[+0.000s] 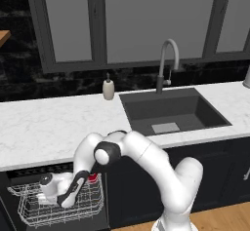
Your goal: Pick up the cup and bowl from the counter, place them in the dishwasher, and close the dishwasher door.
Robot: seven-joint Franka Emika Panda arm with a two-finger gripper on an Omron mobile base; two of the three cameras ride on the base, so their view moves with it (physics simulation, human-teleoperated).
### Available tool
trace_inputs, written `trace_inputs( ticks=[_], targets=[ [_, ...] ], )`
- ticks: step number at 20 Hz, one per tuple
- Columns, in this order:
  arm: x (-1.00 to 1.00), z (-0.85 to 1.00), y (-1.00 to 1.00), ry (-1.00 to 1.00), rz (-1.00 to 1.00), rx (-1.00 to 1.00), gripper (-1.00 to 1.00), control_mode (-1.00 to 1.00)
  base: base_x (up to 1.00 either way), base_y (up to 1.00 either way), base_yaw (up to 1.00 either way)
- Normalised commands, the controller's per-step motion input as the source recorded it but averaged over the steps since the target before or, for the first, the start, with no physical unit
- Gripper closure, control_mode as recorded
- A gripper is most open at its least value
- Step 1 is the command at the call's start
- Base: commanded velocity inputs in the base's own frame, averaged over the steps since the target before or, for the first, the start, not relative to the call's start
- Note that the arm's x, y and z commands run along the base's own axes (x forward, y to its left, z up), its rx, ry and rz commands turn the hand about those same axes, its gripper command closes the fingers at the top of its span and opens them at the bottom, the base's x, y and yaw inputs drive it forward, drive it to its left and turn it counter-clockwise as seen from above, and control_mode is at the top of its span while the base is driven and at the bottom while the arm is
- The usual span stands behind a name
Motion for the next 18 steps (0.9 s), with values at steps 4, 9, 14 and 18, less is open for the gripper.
trace_inputs(
  ticks=[4, 9, 14, 18],
  targets=[
    [-0.90, 1.00, 0.00, -0.24, 0.10, 0.00, -1.00, -1.00, 0.00, 0.00, 0.00],
    [-1.00, 1.00, 0.10, -0.14, 0.17, 0.02, -1.00, -1.00, 0.00, 0.00, 0.00],
    [-1.00, 1.00, 0.05, 0.08, 0.03, 0.01, -1.00, -1.00, 0.00, 0.00, 0.00],
    [-0.80, 1.00, 0.00, 0.27, 0.00, 0.00, -1.00, -1.00, 0.00, 0.00, 0.00]
  ],
)
